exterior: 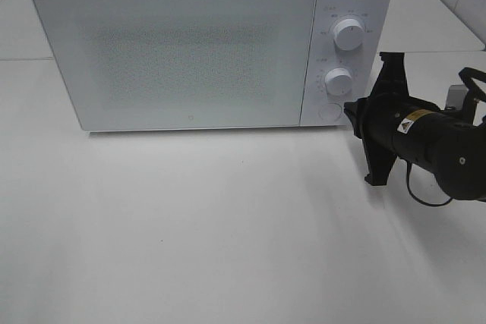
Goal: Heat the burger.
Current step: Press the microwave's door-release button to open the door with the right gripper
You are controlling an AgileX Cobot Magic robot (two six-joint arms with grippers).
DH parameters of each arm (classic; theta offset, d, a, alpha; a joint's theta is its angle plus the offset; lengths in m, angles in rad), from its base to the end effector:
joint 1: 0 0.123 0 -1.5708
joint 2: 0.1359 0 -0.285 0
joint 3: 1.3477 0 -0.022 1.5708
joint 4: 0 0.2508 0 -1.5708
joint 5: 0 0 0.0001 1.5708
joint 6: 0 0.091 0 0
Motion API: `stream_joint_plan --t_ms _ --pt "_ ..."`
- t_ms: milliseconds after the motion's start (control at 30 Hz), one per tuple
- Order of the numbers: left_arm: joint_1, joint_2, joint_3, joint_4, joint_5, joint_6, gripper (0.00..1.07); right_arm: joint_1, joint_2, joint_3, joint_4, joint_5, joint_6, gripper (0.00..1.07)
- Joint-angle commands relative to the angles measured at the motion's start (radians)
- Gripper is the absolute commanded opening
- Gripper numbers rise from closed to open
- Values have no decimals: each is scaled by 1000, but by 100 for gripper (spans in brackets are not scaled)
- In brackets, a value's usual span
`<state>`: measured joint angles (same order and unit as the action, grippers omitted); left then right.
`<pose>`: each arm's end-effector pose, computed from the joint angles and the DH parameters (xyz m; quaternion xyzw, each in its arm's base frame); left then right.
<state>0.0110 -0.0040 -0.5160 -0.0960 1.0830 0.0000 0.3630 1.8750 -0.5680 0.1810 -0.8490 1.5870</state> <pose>-0.0084 -0.0078 0.2802 -0.0018 0.8528 -0.0450 0.5202 0.2961 0.0993 0.1194 0.5439 0.6225 0.4529 0.3340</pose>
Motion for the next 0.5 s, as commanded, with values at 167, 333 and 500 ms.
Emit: stream_joint_plan --t_ms 167,333,500 --pt "3 -12 0 3 -18 0 100 1 34 -53 2 19 -25 0" --pt "3 -12 0 3 -18 0 100 1 78 -81 20 20 -25 0" --pt "3 -12 0 5 -18 0 100 1 101 -106 26 15 -25 0"
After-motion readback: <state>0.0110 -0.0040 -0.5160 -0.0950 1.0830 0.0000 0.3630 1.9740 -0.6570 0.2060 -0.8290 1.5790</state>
